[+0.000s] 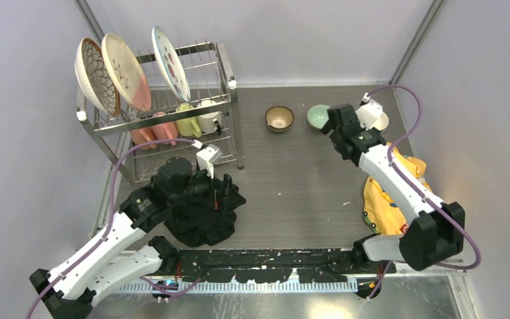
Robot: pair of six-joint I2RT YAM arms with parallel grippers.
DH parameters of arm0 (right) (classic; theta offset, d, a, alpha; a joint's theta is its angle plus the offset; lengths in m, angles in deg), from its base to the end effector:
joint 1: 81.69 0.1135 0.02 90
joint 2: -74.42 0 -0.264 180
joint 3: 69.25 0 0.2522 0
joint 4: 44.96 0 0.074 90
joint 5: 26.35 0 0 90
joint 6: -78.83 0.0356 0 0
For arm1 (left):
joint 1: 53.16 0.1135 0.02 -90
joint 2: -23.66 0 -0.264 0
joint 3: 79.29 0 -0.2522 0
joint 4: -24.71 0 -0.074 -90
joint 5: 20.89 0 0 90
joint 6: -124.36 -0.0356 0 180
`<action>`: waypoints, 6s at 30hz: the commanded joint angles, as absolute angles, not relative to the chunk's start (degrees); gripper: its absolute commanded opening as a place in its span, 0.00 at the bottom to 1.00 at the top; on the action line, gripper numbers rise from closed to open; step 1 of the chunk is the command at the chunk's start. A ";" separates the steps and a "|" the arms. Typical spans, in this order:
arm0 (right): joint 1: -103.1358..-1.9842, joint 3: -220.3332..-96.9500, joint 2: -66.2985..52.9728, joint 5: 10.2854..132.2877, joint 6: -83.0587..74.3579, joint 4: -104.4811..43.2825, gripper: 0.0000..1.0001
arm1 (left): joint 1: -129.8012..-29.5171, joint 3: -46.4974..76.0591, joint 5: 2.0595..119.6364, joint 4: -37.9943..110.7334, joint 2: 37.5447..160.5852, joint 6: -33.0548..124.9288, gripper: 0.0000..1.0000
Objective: Load the mixed dishes into the dish rack
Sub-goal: Move the bowl to the center of the board, then pick up the bowl from the center of the board.
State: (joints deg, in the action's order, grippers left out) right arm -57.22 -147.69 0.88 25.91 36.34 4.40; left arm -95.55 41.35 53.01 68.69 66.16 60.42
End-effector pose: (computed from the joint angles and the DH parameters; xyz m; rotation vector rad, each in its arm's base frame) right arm 0.2542 0.0918 0.3167 0.7271 2.0324 -0.0639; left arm 0.1138 -0.1172 0.3157 0.4957 2.1291 -1.0036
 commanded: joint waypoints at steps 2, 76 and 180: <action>-70.02 -149.73 -5.30 30.46 31.68 -1.63 0.90 | -95.79 38.22 59.10 68.15 63.30 50.14 1.00; -57.60 -157.48 -17.22 51.89 7.21 4.41 0.14 | -95.79 46.26 76.72 66.34 39.35 41.23 0.91; -61.24 -123.89 29.82 58.85 22.89 -7.92 1.00 | -120.06 28.49 75.14 46.76 116.69 39.61 0.15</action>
State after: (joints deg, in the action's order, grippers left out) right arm -61.13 -124.22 28.44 59.42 23.42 -6.70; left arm -119.83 28.58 75.50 49.43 118.79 36.71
